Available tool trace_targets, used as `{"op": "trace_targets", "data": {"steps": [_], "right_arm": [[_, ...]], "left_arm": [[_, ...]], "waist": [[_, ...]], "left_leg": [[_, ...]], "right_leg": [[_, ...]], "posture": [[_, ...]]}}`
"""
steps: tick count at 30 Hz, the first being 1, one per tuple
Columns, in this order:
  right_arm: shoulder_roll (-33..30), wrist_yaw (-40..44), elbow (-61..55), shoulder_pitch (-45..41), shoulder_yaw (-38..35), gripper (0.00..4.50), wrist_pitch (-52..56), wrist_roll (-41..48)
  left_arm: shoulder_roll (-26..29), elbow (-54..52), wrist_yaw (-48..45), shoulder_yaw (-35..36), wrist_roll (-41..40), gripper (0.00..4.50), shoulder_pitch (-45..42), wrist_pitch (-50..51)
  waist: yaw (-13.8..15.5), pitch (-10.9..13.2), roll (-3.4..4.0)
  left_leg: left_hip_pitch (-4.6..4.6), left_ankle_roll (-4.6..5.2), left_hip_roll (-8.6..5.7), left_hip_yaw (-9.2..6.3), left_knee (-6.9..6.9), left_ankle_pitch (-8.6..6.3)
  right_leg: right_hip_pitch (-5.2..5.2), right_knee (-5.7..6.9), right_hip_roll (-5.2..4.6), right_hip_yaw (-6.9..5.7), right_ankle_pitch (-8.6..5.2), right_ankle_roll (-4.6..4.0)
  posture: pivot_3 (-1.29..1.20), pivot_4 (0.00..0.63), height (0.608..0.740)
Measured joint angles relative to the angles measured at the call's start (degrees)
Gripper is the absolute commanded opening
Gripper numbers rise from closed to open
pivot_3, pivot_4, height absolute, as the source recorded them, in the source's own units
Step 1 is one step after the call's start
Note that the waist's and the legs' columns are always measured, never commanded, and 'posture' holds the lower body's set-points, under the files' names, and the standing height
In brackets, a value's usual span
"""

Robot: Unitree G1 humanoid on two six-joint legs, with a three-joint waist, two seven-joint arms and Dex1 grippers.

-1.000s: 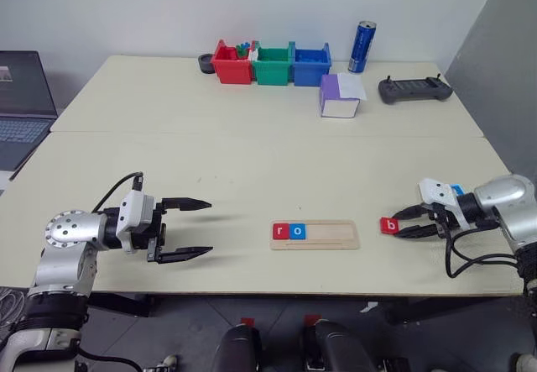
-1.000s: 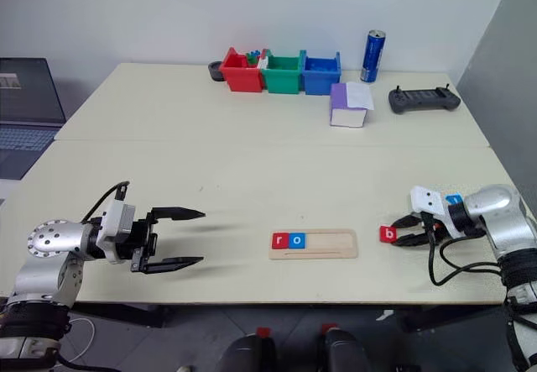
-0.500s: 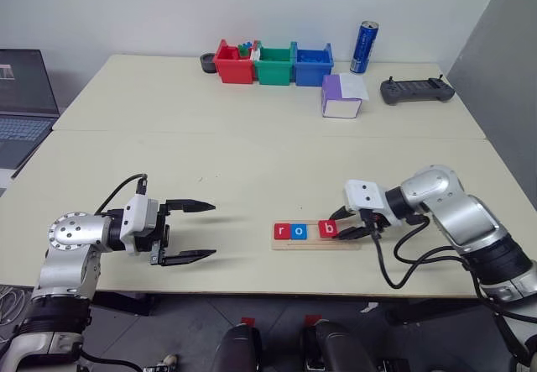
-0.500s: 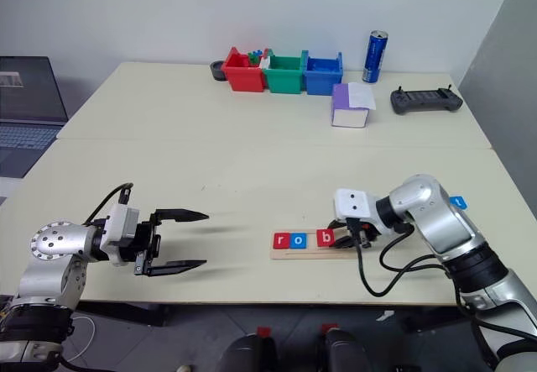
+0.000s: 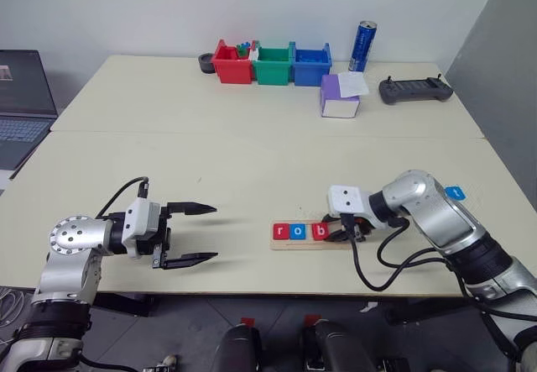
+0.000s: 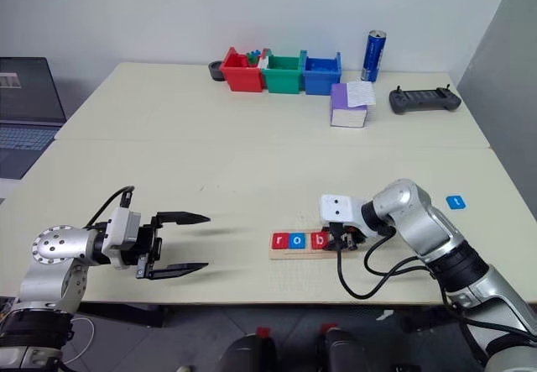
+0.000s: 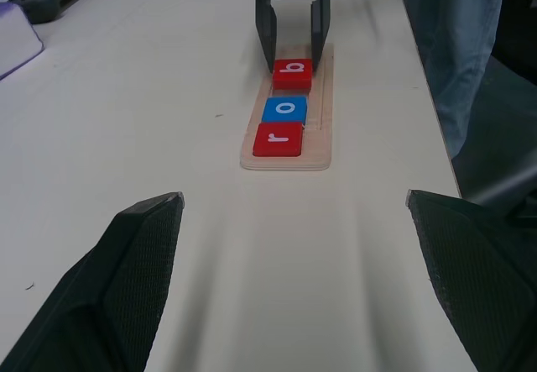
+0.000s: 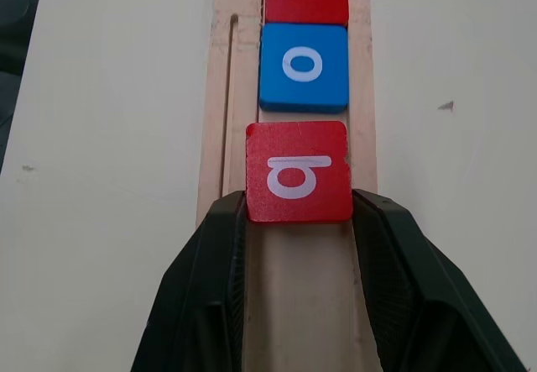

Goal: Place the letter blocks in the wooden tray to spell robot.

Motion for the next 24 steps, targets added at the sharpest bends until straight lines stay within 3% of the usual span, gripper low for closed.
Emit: {"op": "trace_targets", "data": {"steps": [23, 24], "right_arm": [[1.9, -0.15, 0.5, -0.61, 0.26, 1.46, 3.77, 0.01], [1.9, -0.15, 0.5, -0.61, 0.26, 1.81, 4.06, 0.01]], "left_arm": [[-0.02, -0.03, 0.21, 0.0, 0.02, 4.5, 0.02, -0.13], [-0.02, -0.03, 0.21, 0.0, 0.02, 4.5, 0.02, -0.15]], "waist": [[-0.01, 0.0, 0.0], [-0.01, 0.0, 0.0]], "left_leg": [[0.0, 0.0, 0.0, 0.0, 0.0, 0.0], [0.0, 0.0, 0.0, 0.0, 0.0, 0.0]], "right_leg": [[0.0, 0.0, 0.0, 0.0, 0.0, 0.0], [0.0, 0.0, 0.0, 0.0, 0.0, 0.0]], "posture": [[0.0, 0.15, 0.74], [0.0, 0.15, 0.74]]}}
